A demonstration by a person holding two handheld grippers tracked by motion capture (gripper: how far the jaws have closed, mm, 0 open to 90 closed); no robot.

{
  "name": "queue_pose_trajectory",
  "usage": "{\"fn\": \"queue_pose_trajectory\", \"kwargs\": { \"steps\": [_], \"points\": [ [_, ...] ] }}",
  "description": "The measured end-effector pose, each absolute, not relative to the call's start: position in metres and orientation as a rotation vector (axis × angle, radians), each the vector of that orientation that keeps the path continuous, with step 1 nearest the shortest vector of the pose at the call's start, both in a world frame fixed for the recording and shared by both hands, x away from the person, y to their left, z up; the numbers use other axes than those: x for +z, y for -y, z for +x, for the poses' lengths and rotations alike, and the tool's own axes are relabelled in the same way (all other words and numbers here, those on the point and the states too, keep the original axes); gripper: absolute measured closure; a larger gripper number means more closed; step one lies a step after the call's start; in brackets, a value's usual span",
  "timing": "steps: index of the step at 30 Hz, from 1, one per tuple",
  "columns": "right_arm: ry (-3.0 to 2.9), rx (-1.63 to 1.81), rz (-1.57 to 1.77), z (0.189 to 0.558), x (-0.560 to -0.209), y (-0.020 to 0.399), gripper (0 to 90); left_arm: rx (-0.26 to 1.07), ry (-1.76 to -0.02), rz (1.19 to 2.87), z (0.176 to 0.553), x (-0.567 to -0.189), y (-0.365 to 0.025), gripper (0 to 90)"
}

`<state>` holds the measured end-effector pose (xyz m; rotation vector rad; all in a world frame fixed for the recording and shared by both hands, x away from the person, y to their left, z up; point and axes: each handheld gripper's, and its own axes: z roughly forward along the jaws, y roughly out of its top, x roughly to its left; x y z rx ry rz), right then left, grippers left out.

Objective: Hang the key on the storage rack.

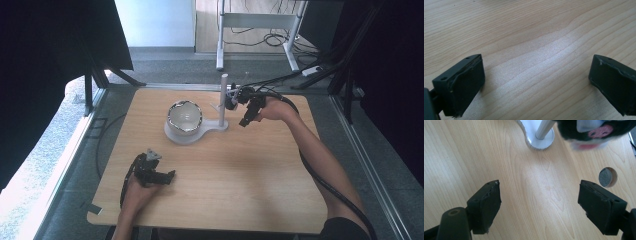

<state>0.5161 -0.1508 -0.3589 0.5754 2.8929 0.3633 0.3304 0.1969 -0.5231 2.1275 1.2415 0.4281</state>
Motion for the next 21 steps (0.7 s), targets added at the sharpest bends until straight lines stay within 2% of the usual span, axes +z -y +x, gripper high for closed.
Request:
{"fn": "queue_pose_trajectory", "kwargs": {
  "steps": [4, 21],
  "points": [
    [-2.880, 0.373, 0.571, 0.514, -0.361, 0.152, 14.8, 0.429, -1.242, 2.126, 0.330, -0.523, -0.197, 0.3],
    [-2.854, 0.428, 0.565, 0.490, -0.357, 0.165, 11.7, 0.430, -1.242, 2.127, 0.330, -0.523, -0.197, 0.3]
  ]
}}
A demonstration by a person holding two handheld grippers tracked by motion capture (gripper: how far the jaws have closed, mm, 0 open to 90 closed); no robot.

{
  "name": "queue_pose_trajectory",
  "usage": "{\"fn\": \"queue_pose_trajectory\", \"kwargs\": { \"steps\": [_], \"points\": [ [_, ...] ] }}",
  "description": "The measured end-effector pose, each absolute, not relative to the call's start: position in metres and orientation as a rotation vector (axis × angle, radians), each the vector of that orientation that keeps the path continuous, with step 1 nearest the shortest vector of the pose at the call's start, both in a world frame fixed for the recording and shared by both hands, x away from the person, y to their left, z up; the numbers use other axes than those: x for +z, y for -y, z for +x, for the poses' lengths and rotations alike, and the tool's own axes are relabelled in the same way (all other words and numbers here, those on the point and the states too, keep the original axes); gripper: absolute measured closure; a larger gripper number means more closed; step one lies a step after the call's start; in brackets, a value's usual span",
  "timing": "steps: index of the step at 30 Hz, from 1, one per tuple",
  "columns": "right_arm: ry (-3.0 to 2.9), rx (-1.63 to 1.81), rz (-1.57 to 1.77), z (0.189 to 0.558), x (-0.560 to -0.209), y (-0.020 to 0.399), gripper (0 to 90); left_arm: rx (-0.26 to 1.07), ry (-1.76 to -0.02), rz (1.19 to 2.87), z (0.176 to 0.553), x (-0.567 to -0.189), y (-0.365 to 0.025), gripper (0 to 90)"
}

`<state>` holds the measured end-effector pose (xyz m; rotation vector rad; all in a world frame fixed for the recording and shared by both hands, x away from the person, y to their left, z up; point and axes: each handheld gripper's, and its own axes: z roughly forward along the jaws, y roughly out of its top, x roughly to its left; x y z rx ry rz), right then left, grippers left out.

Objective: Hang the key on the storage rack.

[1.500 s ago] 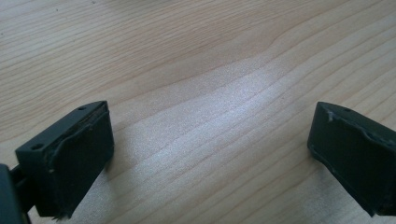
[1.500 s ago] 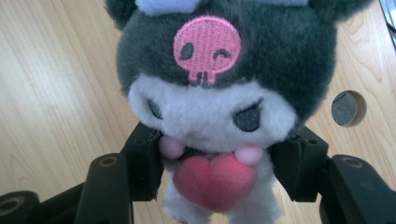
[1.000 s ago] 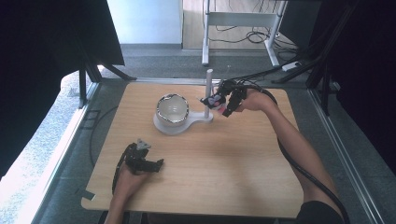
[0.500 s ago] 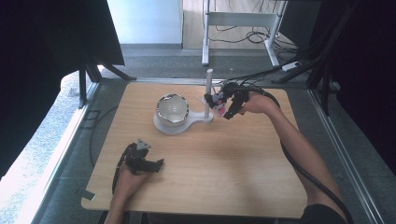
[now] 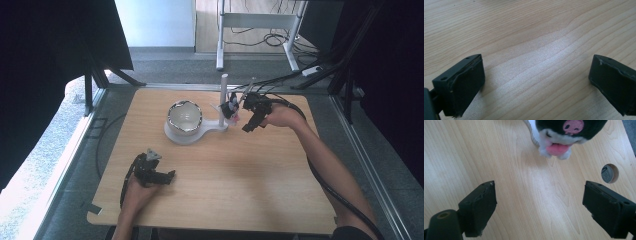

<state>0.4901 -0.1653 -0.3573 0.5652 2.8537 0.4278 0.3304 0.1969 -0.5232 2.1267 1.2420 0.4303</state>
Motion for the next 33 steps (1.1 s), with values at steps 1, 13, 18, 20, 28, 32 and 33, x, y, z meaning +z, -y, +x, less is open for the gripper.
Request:
{"fn": "queue_pose_trajectory", "kwargs": {
  "steps": [1, 13, 18, 20, 28, 32, 33],
  "points": [
    [-2.851, 0.430, 0.571, 0.488, -0.357, 0.166, 10.8, 0.430, -1.242, 2.126, 0.330, -0.523, -0.197, 0.3],
    [-2.842, 0.431, 0.545, 0.469, -0.354, 0.180, 5.8, 0.431, -1.242, 2.126, 0.330, -0.523, -0.197, 0.4],
    [-2.835, 0.437, 0.550, 0.463, -0.355, 0.186, 5.2, 0.430, -1.242, 2.126, 0.330, -0.523, -0.197, 0.3],
    [-2.829, 0.446, 0.557, 0.459, -0.356, 0.191, 5.0, 0.430, -1.243, 2.126, 0.330, -0.523, -0.197, 0.3],
    [-2.813, 0.468, 0.581, 0.445, -0.364, 0.208, 4.2, 0.433, -1.242, 2.127, 0.330, -0.523, -0.197, 0.4],
    [-2.810, 0.474, 0.595, 0.438, -0.368, 0.217, 4.2, 0.432, -1.242, 2.126, 0.330, -0.523, -0.197, 0.4],
    [-2.807, 0.476, 0.599, 0.435, -0.368, 0.220, 4.3, 0.432, -1.242, 2.126, 0.330, -0.523, -0.197, 0.4]
  ]
}}
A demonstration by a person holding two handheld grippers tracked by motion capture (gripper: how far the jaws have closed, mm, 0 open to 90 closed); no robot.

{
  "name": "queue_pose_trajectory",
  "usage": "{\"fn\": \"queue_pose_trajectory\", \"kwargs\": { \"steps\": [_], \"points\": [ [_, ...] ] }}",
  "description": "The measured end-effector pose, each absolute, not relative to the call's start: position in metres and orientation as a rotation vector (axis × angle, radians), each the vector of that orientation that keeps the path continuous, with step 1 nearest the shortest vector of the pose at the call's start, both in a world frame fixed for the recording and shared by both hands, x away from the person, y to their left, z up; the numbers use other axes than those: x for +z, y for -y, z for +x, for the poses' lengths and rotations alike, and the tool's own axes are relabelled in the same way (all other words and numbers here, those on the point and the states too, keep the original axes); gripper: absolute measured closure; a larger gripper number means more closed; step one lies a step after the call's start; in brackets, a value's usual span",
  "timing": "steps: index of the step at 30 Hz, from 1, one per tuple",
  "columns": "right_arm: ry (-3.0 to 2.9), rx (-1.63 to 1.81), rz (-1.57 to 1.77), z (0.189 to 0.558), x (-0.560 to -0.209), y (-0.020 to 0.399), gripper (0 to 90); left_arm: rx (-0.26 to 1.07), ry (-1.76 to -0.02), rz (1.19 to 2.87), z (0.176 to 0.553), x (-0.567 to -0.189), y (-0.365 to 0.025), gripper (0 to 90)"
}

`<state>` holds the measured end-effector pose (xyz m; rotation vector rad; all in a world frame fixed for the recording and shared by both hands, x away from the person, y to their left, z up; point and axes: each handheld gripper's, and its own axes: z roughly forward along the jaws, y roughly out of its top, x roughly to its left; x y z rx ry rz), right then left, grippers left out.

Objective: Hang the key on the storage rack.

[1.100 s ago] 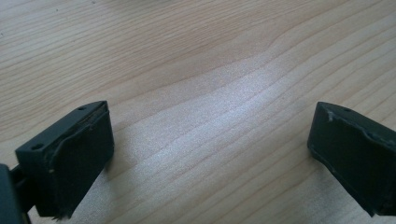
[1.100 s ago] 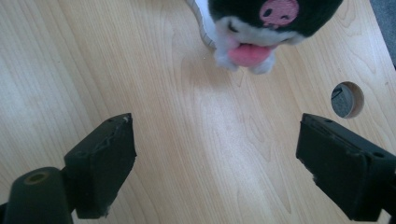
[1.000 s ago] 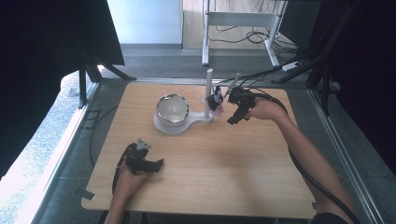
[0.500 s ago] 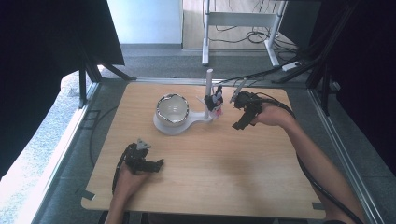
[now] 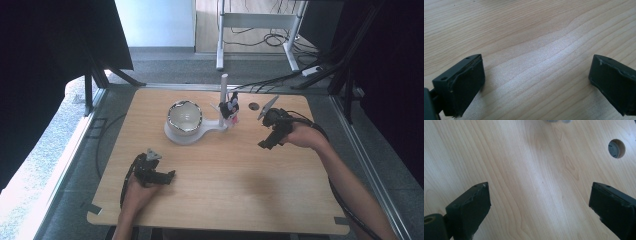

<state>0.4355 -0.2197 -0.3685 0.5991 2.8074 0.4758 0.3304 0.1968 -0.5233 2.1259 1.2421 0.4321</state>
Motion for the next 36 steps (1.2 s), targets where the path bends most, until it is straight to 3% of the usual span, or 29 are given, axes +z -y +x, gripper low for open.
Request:
{"fn": "queue_pose_trajectory", "kwargs": {
  "steps": [20, 36],
  "points": [
    [-2.699, 0.597, 0.714, 0.389, -0.387, 0.263, 4.6, 0.430, -1.244, 2.125, 0.330, -0.523, -0.197, 0.4],
    [-2.542, 0.825, 0.809, 0.349, -0.439, 0.289, 3.5, 0.430, -1.244, 2.127, 0.330, -0.523, -0.197, 0.4]
  ]
}}
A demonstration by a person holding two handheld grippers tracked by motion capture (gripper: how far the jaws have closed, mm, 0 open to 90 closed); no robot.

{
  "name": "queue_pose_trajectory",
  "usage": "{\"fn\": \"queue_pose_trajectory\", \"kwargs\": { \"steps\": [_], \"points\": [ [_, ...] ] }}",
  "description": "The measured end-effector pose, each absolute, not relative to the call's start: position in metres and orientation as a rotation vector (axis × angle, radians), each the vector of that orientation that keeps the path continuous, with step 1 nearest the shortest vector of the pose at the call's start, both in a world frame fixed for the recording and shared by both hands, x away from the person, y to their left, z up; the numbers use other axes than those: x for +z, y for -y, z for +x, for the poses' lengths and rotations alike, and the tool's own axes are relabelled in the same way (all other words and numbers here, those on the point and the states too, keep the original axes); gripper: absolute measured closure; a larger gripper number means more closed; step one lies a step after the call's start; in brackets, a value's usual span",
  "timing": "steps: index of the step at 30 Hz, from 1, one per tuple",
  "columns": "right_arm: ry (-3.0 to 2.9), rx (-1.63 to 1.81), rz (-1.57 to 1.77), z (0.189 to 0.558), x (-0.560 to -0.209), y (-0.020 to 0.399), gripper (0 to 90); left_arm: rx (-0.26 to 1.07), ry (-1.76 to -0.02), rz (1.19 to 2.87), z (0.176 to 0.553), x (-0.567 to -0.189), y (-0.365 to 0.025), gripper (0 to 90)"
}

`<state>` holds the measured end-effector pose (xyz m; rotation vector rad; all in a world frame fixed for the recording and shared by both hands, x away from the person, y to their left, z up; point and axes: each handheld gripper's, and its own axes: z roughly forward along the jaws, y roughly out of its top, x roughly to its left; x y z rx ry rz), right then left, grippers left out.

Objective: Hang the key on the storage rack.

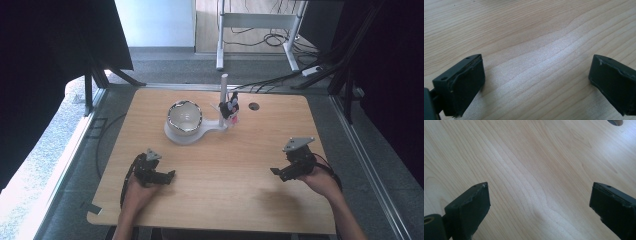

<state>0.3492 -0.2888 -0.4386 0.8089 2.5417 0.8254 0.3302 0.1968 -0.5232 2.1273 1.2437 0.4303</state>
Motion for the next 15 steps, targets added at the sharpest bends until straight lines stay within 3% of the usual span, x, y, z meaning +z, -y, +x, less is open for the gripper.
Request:
{"fn": "queue_pose_trajectory", "kwargs": {
  "steps": [15],
  "points": [
    [-2.424, 0.955, 0.992, 0.324, -0.505, 0.304, 1.5, 0.432, -1.247, 2.125, 0.330, -0.523, -0.197, 0.6]
  ]
}}
